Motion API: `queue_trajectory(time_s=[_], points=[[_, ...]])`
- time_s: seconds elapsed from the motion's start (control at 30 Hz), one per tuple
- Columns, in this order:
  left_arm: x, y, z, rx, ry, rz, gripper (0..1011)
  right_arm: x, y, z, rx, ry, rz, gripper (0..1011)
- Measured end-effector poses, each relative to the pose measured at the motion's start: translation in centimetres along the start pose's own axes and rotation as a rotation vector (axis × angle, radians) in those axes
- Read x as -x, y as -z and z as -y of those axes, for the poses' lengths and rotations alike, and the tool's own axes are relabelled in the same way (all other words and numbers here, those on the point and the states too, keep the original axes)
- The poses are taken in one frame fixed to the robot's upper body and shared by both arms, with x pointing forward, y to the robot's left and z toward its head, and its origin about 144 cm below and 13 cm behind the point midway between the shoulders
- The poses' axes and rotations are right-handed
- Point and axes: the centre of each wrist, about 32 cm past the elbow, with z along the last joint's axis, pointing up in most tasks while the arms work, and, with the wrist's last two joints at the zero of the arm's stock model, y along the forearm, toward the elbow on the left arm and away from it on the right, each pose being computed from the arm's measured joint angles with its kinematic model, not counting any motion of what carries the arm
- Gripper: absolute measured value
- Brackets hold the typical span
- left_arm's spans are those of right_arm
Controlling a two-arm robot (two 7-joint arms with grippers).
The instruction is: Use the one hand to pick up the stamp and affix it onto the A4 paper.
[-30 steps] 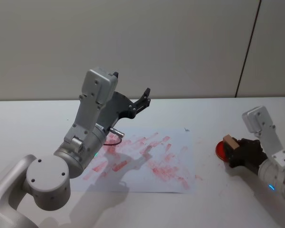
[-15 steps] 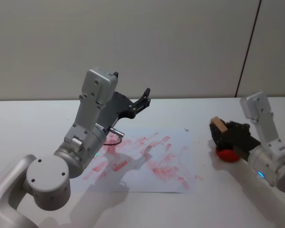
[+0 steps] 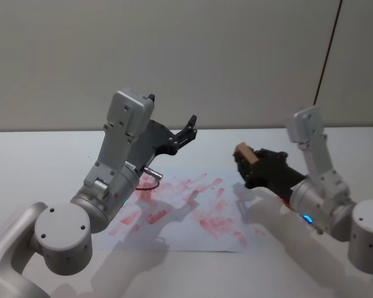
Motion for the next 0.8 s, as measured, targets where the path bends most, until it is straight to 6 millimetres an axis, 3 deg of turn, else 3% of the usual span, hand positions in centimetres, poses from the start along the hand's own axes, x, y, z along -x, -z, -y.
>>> queue_trajectory(time_s=[0.8], points=[[0.0, 0.0, 0.0, 0.000, 0.000, 0.000, 1001, 2.3, 1.4, -3.6, 0.172, -0.128, 0.061, 220]])
